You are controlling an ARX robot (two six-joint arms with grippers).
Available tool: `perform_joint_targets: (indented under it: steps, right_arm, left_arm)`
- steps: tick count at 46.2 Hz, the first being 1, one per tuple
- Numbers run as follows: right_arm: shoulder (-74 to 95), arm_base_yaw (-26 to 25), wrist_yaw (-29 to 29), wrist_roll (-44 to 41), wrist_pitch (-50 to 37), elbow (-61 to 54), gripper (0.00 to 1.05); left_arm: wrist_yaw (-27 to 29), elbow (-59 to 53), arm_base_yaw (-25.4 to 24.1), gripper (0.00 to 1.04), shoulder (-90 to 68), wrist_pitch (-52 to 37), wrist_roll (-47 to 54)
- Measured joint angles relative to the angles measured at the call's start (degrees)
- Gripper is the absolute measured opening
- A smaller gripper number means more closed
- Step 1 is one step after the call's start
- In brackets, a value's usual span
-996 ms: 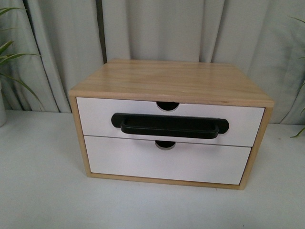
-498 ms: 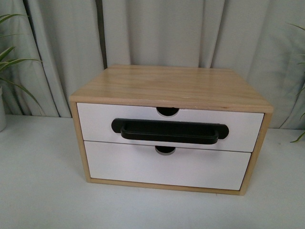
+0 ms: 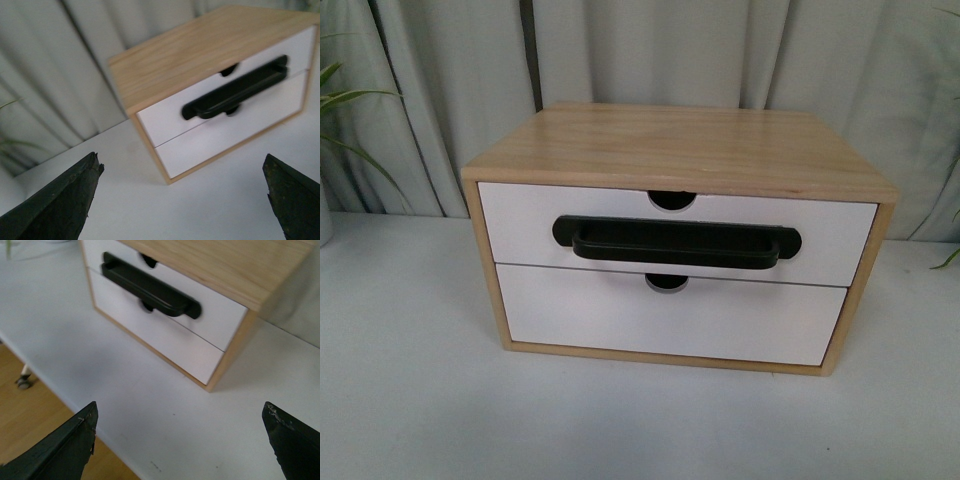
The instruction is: Pull drawer
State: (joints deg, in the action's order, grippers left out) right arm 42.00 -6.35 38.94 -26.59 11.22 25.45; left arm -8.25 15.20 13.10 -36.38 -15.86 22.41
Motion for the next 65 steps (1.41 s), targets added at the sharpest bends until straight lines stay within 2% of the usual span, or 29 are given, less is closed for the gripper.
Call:
perform_joint_targets:
  steps: [3, 6, 12, 19, 27, 40, 46, 65]
  right_arm:
    - [4.48, 0.55, 1.4, -5.64, 2.78, 4.15, 0.96]
    - [9.7, 1.09, 1.99, -11.5, 6.21, 8.85, 0.96]
    - [17.14, 2.12, 2.08, -19.1, 8.76, 14.45, 0.96]
    - [25.14, 4.87, 1.86, -26.36, 11.58, 20.68, 0.96]
    - [30.14, 7.76, 1.6, -30.01, 11.65, 23.5, 0.96]
    - [36.54, 11.78, 1.2, -33.31, 9.51, 26.4, 0.96]
    - [40.54, 13.07, 0.92, -33.88, 5.51, 27.5, 0.96]
    - [47.63, 13.11, 2.73, -33.53, 2.21, 30.05, 0.96]
  left_arm:
    - [-7.19, 3.69, -0.17, 0.99, -5.75, 1.36, 3.72]
    - [-14.32, 8.94, -0.17, 0.99, -12.85, 6.51, 9.68]
    - [-19.1, 16.17, 0.13, 0.99, -21.7, 15.78, 18.53]
    - [-20.44, 24.76, 1.46, 0.99, -31.91, 25.2, 29.79]
    - [-20.74, 31.04, 3.02, 0.99, -40.15, 27.71, 36.57]
    - [-22.25, 38.71, 4.87, 0.99, -50.05, 27.69, 39.43]
    - [-23.08, 42.53, 5.29, 0.99, -54.51, 26.91, 39.67]
    - [-22.77, 47.8, 5.49, 0.99, -62.75, 27.67, 41.09]
